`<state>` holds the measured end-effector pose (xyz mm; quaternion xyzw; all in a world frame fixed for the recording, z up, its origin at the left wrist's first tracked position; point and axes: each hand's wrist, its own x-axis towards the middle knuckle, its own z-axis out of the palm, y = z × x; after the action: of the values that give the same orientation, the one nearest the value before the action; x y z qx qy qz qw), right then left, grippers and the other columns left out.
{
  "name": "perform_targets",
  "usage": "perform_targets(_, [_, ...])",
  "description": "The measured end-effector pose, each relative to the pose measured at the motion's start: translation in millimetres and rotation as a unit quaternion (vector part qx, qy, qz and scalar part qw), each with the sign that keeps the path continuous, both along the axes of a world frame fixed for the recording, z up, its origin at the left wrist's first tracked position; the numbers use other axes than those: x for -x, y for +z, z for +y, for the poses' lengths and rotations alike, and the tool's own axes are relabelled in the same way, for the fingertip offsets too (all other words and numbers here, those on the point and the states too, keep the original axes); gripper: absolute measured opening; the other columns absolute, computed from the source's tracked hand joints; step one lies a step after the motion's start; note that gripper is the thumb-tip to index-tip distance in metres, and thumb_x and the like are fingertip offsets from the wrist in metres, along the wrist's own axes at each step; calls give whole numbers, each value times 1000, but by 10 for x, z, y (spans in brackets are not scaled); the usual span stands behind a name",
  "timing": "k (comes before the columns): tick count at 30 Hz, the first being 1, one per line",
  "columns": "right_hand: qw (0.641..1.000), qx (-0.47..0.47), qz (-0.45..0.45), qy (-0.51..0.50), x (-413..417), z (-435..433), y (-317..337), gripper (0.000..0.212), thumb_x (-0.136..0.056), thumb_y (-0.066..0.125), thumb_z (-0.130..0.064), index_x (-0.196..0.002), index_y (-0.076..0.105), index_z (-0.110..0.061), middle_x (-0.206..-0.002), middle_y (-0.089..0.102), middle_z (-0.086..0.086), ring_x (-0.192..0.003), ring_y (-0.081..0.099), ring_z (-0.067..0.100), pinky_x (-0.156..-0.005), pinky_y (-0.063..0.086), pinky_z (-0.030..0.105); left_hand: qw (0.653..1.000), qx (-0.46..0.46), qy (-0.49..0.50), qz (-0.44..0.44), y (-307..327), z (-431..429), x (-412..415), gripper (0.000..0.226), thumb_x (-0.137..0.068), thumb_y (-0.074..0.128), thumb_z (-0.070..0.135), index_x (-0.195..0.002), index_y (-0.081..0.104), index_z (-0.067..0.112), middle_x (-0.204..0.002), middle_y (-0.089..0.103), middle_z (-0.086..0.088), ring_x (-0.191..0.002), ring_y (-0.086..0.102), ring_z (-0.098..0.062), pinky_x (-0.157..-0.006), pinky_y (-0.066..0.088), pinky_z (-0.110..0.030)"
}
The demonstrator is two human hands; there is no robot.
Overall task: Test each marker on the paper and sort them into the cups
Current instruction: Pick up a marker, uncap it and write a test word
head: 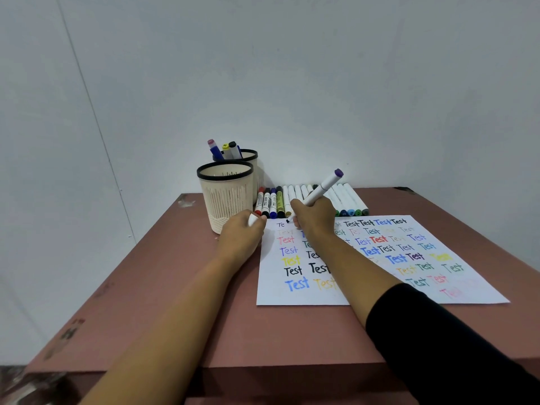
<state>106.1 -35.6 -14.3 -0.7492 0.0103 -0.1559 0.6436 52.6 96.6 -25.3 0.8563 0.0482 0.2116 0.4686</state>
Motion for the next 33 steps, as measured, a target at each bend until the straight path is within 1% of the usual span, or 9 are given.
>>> perform_targets(3, [1000,10,-1,-1,-9,0,-4,12,-80,59,-8,-71,54,-2,-65,60,13,-56,58,21,-62,56,38,1000,-1,0,-1,0,-2,-3,23,-91,53,34,-84,60,13,-89,66,-10,-87,61,-28,-81,49,-39])
perform_targets(5, [1000,11,3,8,-7,-3,-2,15,-80,59,-8,-67,53,-4,-61,60,10,-52,58,20,-59,55,36,1000,-2,1,-1,-2,0,-4,23,-91,53,34,-85,61,13,-90,66,-10,-87,61,-28,-82,50,-40])
perform_targets(8, [1000,13,11,7,2,-1,6,13,-79,58,-9,-70,55,-2,-58,58,8,-46,54,15,-46,46,25,1000,-6,1,-4,-5,2,-5,25,-91,53,34,-85,61,12,-89,66,-11,-87,61,-28,-82,50,-41])
perform_targets(14, [1000,24,13,3,3,-7,7,15,-80,58,-12,-79,61,4,-60,59,8,-46,53,13,-44,43,21,1000,-11,1,-2,-11,10,-12,25,-91,52,34,-87,62,11,-90,66,-11,-87,61,-29,-81,50,-41])
perform_targets(18, [1000,2,9,2,-8,-13,1,13,-80,59,-10,-73,58,1,-56,59,7,-46,54,14,-51,49,27,1000,-7,1,-2,-7,-1,-12,24,-91,53,33,-85,62,11,-88,66,-11,-86,61,-28,-80,49,-39])
perform_targets(21, [1000,-23,11,-15,-38,-20,-8,9,-81,58,-9,-78,56,-1,-65,62,11,-49,56,14,-53,51,27,1000,2,-2,-2,-5,-4,-10,23,-91,53,32,-83,61,12,-86,66,-11,-85,61,-28,-79,48,-38])
perform_targets(25, [1000,-3,13,-20,-56,-3,-21,12,-80,59,-11,-81,58,1,-79,68,21,-60,59,21,-62,56,37,1000,5,-5,2,-2,-1,-8,23,-91,52,33,-84,61,13,-85,65,-9,-85,61,-27,-78,48,-38])
perform_targets(29, [1000,3,10,-14,-55,-9,-9,16,-81,58,-12,-69,49,-7,-73,60,12,-61,55,19,-53,46,27,1000,8,-8,0,-3,-1,-1,23,-91,53,33,-85,61,12,-84,66,-10,-85,61,-28,-80,50,-40])
perform_targets(33, [1000,-17,15,-15,-54,-18,-14,12,-81,58,-13,-75,51,-5,-73,58,11,-57,52,17,-49,42,25,1000,9,-9,-2,1,-3,3,24,-91,53,32,-84,61,11,-83,66,-9,-84,61,-28,-79,49,-39])
